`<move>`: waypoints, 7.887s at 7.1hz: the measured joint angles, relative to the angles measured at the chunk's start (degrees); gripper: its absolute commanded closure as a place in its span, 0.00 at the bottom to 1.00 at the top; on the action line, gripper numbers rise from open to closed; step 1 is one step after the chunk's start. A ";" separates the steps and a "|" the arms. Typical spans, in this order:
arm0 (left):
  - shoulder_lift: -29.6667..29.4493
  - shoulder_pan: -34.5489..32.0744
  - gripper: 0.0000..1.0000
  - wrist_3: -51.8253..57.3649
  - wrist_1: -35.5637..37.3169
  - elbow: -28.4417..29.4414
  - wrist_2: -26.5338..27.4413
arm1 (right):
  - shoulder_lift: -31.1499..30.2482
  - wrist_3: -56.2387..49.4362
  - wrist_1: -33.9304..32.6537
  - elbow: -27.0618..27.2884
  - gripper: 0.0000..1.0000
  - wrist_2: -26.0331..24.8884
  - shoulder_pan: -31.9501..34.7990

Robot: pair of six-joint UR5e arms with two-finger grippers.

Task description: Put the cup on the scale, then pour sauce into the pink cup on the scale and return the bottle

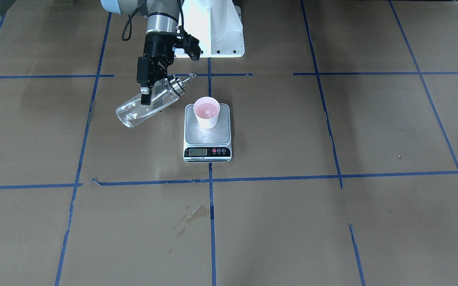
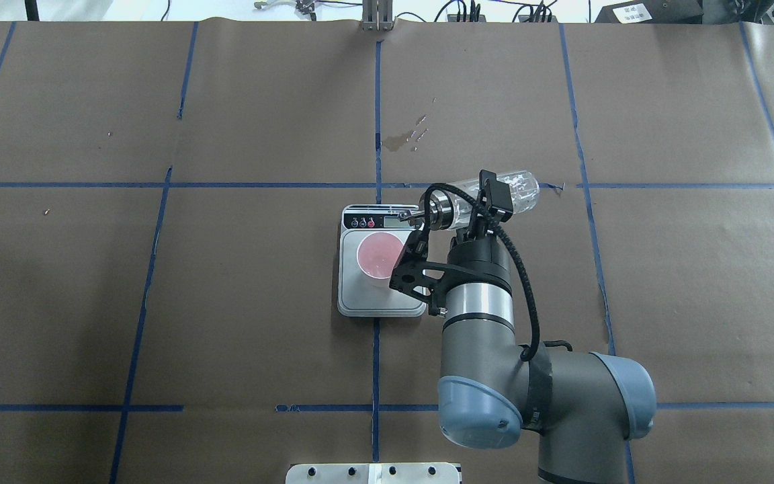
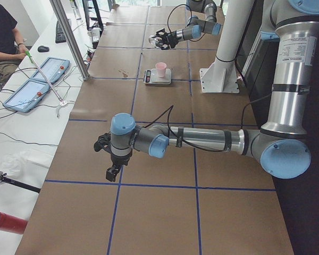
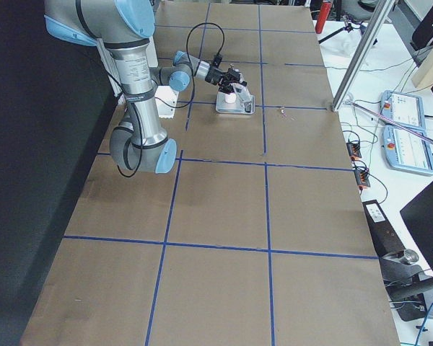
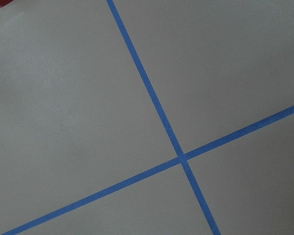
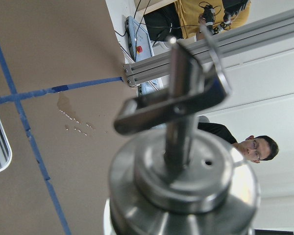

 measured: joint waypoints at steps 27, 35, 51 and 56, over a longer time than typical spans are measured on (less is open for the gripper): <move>-0.40 -0.98 0.00 -0.25 -0.05 -1.86 0.20 | -33.16 46.74 56.94 -7.15 0.51 31.85 12.02; -0.39 -0.98 0.00 -0.21 -0.01 -1.87 0.18 | -33.33 46.46 54.57 -5.83 0.00 39.72 14.41; 0.22 -1.16 0.00 -0.26 0.00 -3.10 0.18 | -11.79 1.17 -22.05 2.81 0.00 99.49 63.73; 1.33 -1.45 0.00 0.11 0.10 -2.96 0.02 | -18.12 -13.86 -7.11 -17.79 0.00 103.76 73.34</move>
